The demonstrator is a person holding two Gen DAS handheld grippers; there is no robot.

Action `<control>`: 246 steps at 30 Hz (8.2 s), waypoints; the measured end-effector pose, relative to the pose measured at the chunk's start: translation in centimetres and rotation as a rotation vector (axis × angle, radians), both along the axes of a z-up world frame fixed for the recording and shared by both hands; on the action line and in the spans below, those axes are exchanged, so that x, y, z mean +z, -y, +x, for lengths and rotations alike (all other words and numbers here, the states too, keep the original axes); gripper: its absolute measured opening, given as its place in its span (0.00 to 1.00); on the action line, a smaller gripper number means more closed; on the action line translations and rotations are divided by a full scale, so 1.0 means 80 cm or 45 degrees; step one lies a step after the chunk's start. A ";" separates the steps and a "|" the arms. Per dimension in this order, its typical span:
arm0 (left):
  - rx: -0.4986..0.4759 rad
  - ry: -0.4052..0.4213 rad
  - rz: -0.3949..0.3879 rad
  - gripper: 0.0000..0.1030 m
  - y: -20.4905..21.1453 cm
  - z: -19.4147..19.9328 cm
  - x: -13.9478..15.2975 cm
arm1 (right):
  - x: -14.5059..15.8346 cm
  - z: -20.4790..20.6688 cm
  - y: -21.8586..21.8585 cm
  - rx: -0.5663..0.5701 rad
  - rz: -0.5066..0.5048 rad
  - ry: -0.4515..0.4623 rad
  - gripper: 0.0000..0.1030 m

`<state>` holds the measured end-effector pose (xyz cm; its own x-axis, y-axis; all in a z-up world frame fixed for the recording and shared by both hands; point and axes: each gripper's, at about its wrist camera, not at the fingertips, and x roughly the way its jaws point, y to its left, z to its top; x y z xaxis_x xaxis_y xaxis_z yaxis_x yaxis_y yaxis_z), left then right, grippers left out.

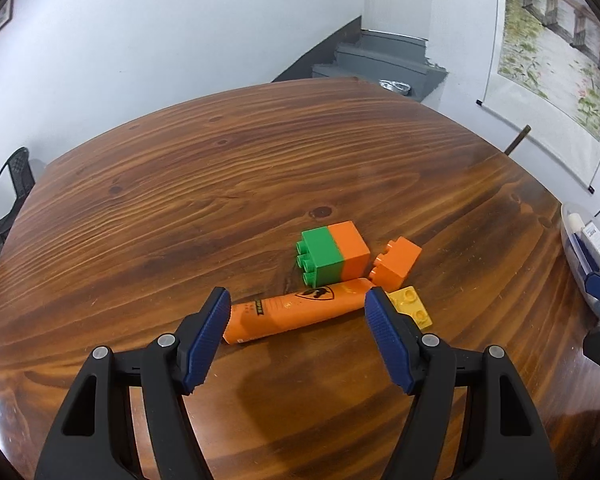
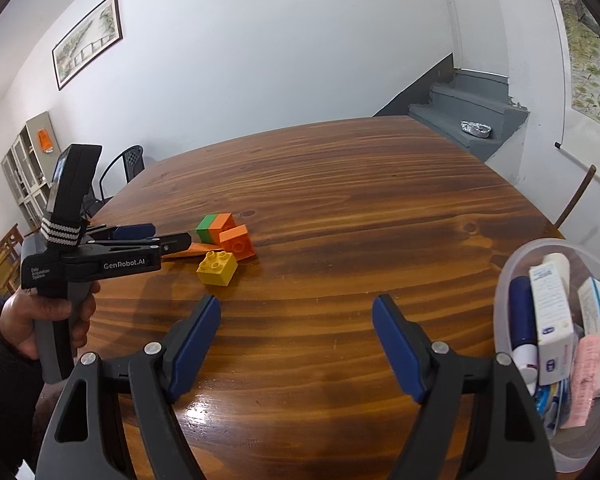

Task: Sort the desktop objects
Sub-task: 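Move both open tools back over the Lego bricks and orange tube, then grasp the orange carrot tube with the left tool while the right grasps the yellow brick, then lift the orange tube and yellow brick and carry both over the bowl, then lower the tube and yellow brick into the bowl and open both tools, then move both open tools back over the remaining orange and green-orange bricks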

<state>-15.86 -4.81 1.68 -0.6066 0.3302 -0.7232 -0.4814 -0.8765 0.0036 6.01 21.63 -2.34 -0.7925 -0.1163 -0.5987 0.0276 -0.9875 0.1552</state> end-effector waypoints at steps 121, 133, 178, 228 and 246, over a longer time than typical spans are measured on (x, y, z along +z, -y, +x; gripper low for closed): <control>-0.102 -0.060 0.228 0.25 -0.044 0.115 0.043 | -0.004 -0.023 -0.009 -0.030 -0.039 0.013 0.45; -0.227 -0.130 0.202 0.25 -0.127 0.153 0.075 | 0.022 0.036 -0.093 -0.154 -0.105 -0.116 0.45; -0.757 0.102 0.299 0.26 -0.396 0.210 0.087 | -0.007 0.146 -0.293 -0.556 -0.173 -0.120 0.45; -0.307 0.072 0.364 0.65 -0.232 0.121 0.073 | 0.020 0.103 -0.219 -0.446 -0.170 -0.093 0.48; -0.092 -0.103 0.225 0.79 -0.126 0.087 0.073 | 0.027 0.044 -0.099 -0.221 -0.095 -0.088 0.71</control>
